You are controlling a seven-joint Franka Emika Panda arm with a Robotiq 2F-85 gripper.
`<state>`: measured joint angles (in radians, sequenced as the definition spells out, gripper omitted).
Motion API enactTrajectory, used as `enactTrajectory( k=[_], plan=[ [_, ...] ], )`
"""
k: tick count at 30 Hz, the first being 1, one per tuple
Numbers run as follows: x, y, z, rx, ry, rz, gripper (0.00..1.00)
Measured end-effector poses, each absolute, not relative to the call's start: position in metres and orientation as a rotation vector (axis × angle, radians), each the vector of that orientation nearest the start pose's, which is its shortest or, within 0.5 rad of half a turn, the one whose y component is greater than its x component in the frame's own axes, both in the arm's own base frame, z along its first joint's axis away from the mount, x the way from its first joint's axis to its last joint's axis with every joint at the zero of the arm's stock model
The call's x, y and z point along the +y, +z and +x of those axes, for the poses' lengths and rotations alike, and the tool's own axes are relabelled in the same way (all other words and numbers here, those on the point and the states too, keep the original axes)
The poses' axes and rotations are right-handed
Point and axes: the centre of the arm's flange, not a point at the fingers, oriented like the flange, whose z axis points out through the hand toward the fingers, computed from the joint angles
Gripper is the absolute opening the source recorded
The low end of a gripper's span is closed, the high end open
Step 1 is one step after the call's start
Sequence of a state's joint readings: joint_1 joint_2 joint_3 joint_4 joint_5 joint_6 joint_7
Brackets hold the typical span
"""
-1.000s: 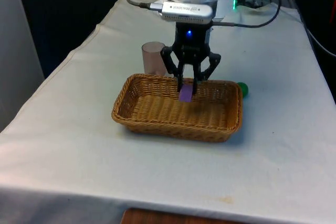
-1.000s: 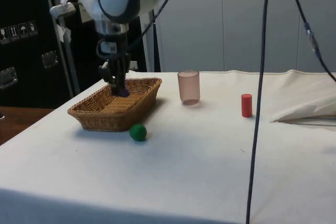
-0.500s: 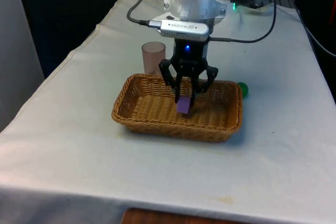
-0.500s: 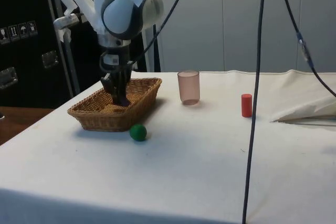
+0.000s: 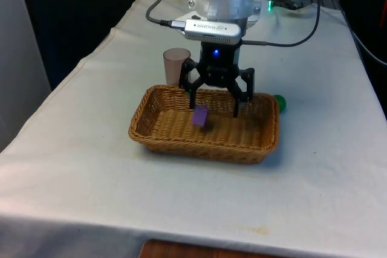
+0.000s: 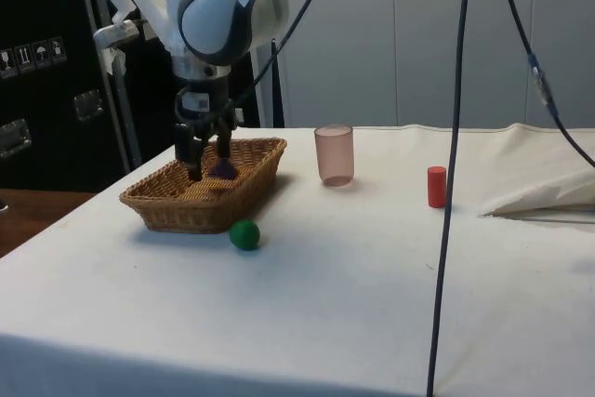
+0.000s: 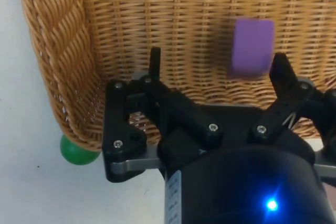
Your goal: Pick up the triangular block and place it into the basket.
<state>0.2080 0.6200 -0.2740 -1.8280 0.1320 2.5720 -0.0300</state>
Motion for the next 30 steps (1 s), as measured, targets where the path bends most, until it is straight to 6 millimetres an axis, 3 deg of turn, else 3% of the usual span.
enactTrajectory(
  k=[11,20,30],
  plan=[
    [-0.032,0.220,0.662,0.130,-0.242,-3.212,1.00],
    [-0.033,0.254,0.663,0.125,-0.264,-3.207,1.00],
    [-0.034,0.278,0.658,0.117,-0.267,-3.206,1.00]
  ],
)
